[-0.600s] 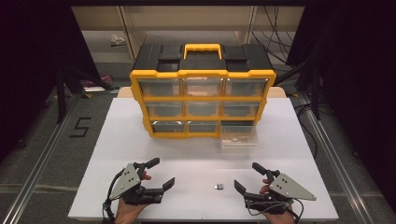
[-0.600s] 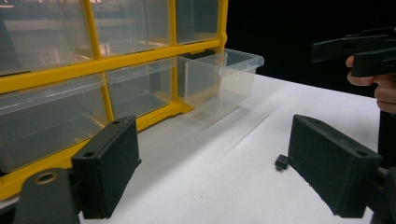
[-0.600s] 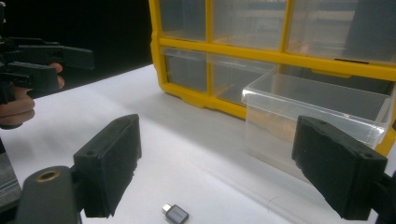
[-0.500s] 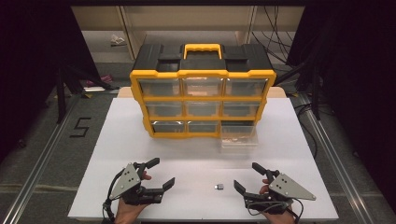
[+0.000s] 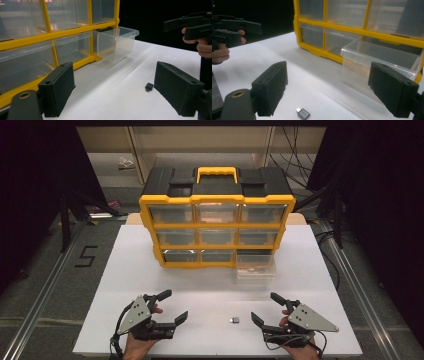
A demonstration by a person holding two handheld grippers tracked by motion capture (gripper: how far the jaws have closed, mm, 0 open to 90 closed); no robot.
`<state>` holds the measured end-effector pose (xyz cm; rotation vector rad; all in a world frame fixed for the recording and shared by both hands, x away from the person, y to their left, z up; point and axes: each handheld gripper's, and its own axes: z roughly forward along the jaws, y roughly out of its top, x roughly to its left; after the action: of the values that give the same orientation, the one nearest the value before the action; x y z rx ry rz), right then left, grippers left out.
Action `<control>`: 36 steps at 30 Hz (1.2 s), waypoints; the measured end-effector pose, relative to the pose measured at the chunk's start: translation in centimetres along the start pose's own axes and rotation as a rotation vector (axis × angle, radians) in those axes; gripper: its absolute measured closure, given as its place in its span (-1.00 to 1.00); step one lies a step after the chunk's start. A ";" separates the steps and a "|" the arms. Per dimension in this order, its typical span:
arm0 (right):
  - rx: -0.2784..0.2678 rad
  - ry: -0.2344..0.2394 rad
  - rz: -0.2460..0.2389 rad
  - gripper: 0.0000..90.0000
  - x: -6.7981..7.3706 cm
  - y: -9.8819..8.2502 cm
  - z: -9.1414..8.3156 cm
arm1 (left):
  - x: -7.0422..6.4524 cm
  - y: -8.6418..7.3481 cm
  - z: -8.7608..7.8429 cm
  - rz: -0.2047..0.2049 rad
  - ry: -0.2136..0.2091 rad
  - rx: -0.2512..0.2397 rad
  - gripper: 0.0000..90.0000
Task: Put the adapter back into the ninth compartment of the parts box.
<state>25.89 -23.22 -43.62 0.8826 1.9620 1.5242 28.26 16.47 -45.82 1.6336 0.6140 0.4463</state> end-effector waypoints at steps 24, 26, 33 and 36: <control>0.491 0.170 -0.195 -0.50 0.6 2.9 5.3 | -0.1 0.0 0.0 0.009 0.004 -0.003 -0.63; 0.504 0.175 -0.197 -0.48 0.6 3.0 5.5 | -0.1 0.0 0.0 0.009 0.003 -0.005 -0.63; 0.594 0.187 -0.227 -0.40 0.9 2.9 7.2 | -0.1 0.0 -0.1 0.010 0.002 -0.005 -0.63; 0.629 0.198 -0.244 -0.36 1.1 2.9 7.8 | -0.2 0.0 -0.1 0.012 0.000 -0.006 -0.63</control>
<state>31.33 -16.91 -42.79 0.6998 2.6470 0.8854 28.09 16.43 -45.76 1.6323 0.6027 0.4571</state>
